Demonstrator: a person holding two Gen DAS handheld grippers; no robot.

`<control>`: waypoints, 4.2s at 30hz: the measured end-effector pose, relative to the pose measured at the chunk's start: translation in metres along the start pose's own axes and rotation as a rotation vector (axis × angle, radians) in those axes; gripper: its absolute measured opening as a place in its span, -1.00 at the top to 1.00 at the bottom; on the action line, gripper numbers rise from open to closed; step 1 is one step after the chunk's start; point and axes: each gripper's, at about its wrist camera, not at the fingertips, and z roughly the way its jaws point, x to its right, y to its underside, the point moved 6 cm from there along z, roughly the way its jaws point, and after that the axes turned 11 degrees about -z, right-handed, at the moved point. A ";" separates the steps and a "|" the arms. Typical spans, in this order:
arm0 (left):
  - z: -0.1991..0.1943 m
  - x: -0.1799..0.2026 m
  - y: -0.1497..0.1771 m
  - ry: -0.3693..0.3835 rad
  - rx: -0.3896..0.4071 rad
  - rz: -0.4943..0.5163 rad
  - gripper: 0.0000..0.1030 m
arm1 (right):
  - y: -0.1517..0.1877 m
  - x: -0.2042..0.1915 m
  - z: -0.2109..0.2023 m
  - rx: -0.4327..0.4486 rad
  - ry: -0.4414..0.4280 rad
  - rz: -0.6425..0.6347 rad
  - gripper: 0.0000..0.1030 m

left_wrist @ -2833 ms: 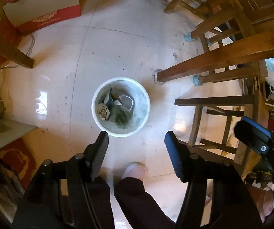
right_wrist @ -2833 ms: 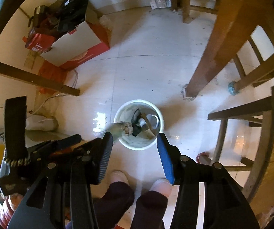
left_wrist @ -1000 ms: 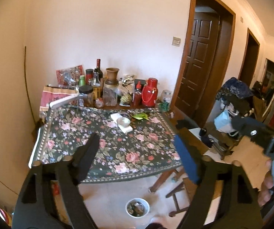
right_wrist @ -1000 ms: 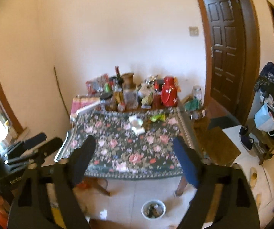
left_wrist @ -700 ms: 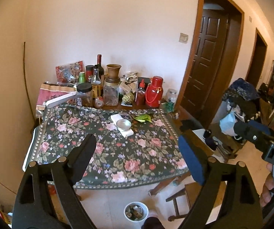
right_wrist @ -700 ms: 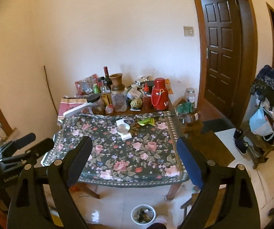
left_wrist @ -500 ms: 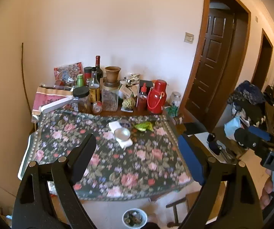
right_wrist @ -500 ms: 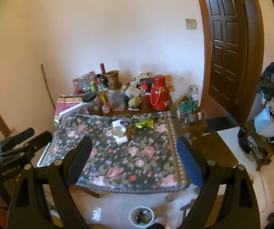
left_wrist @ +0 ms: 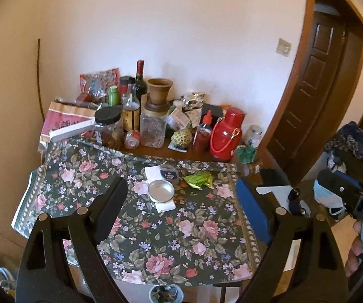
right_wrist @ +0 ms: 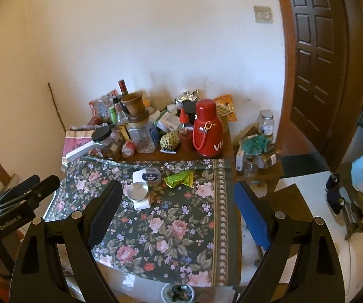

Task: Collect trash
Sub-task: 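Reach the left tool to the silver tin lid while the right tool reaches the green wrapper, then close the left tool on the tin lid rim while the right tool closes on the green wrapper, then carry the tin lid in the left tool while the right tool carries the green wrapper to the bucket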

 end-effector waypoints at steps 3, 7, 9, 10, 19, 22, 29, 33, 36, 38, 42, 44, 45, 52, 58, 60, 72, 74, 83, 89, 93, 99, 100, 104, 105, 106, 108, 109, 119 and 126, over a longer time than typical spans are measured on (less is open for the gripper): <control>0.021 -0.006 -0.003 -0.036 -0.026 -0.001 -0.70 | -0.001 0.005 0.023 -0.039 -0.018 0.015 -0.71; 0.053 -0.020 -0.008 -0.047 -0.069 -0.004 -0.70 | 0.000 0.011 0.058 -0.102 -0.028 0.059 -0.71; 0.076 -0.031 -0.011 -0.057 -0.105 0.007 -0.70 | 0.002 0.014 0.076 -0.132 -0.023 0.094 -0.71; 0.087 -0.036 -0.012 -0.056 -0.124 0.010 -0.70 | 0.002 0.015 0.085 -0.145 -0.019 0.113 -0.71; 0.174 -0.082 -0.018 -0.024 -0.285 0.046 -0.70 | 0.018 0.020 0.186 -0.307 0.054 0.282 -0.71; 0.198 -0.096 -0.015 -0.012 -0.333 0.036 -0.70 | 0.028 0.022 0.224 -0.366 0.055 0.340 -0.71; 0.254 -0.119 0.008 0.000 -0.465 0.050 -0.69 | 0.050 0.027 0.305 -0.470 0.094 0.476 -0.71; 0.278 -0.123 0.020 0.026 -0.525 0.057 -0.53 | 0.061 0.026 0.333 -0.508 0.127 0.513 -0.68; 0.292 -0.128 0.026 0.029 -0.555 0.036 -0.36 | 0.066 0.021 0.343 -0.521 0.140 0.491 -0.67; 0.302 -0.131 0.030 0.050 -0.590 -0.005 -0.21 | 0.066 0.016 0.344 -0.515 0.167 0.451 -0.67; 0.314 -0.129 0.039 0.085 -0.643 -0.052 -0.02 | 0.066 0.005 0.347 -0.517 0.226 0.332 -0.46; 0.317 -0.126 0.044 0.087 -0.651 -0.043 0.04 | 0.066 0.006 0.342 -0.490 0.248 0.321 -0.27; 0.318 -0.124 0.046 0.088 -0.654 -0.038 0.06 | 0.066 0.007 0.341 -0.483 0.254 0.322 -0.09; 0.324 -0.112 0.057 0.085 -0.674 -0.002 0.35 | 0.071 0.017 0.335 -0.477 0.210 0.297 0.55; 0.329 -0.108 0.061 0.046 -0.661 -0.013 0.68 | 0.071 0.025 0.320 -0.470 0.144 0.322 0.79; 0.329 -0.104 0.060 0.041 -0.652 -0.019 0.90 | 0.069 0.029 0.307 -0.455 0.136 0.317 0.79; 0.275 -0.069 0.029 0.024 -0.469 -0.045 0.98 | 0.056 0.037 0.226 -0.359 0.089 0.303 0.79; 0.260 -0.061 0.021 0.026 -0.430 -0.042 0.98 | 0.052 0.037 0.209 -0.333 0.080 0.292 0.79; 0.155 -0.007 0.002 0.063 -0.210 -0.073 0.98 | 0.030 0.046 0.115 -0.169 0.028 0.186 0.79; 0.084 0.021 0.008 0.105 -0.127 -0.077 0.98 | 0.024 0.038 0.069 -0.087 -0.002 0.102 0.79; 0.045 0.029 0.010 0.104 -0.070 -0.039 0.98 | 0.022 0.027 0.045 -0.049 -0.030 0.078 0.79; 0.005 0.021 0.017 0.125 -0.034 -0.020 0.98 | 0.023 0.004 0.014 0.006 -0.057 0.069 0.79; -0.002 0.018 0.018 0.131 -0.028 -0.018 0.98 | 0.024 0.001 0.009 0.015 -0.057 0.070 0.79; -0.025 0.004 0.027 0.146 -0.014 -0.001 0.98 | 0.029 -0.024 -0.011 0.044 -0.051 0.074 0.79; -0.032 0.000 0.030 0.150 -0.011 0.007 0.98 | 0.031 -0.030 -0.016 0.049 -0.048 0.073 0.79; -0.039 -0.005 0.033 0.153 -0.009 0.015 0.98 | 0.034 -0.037 -0.021 0.055 -0.041 0.072 0.79; -0.054 -0.017 0.040 0.160 -0.010 0.028 0.98 | 0.041 -0.052 -0.032 0.062 -0.029 0.075 0.79; -0.061 -0.023 0.043 0.164 -0.012 0.031 0.98 | 0.044 -0.058 -0.036 0.064 -0.024 0.076 0.79; -0.137 -0.095 0.090 0.194 -0.028 0.062 0.98 | 0.099 -0.139 -0.087 0.059 0.010 0.093 0.79; -0.157 -0.123 0.124 0.201 -0.093 0.072 0.98 | 0.137 -0.165 -0.099 -0.021 0.030 0.106 0.79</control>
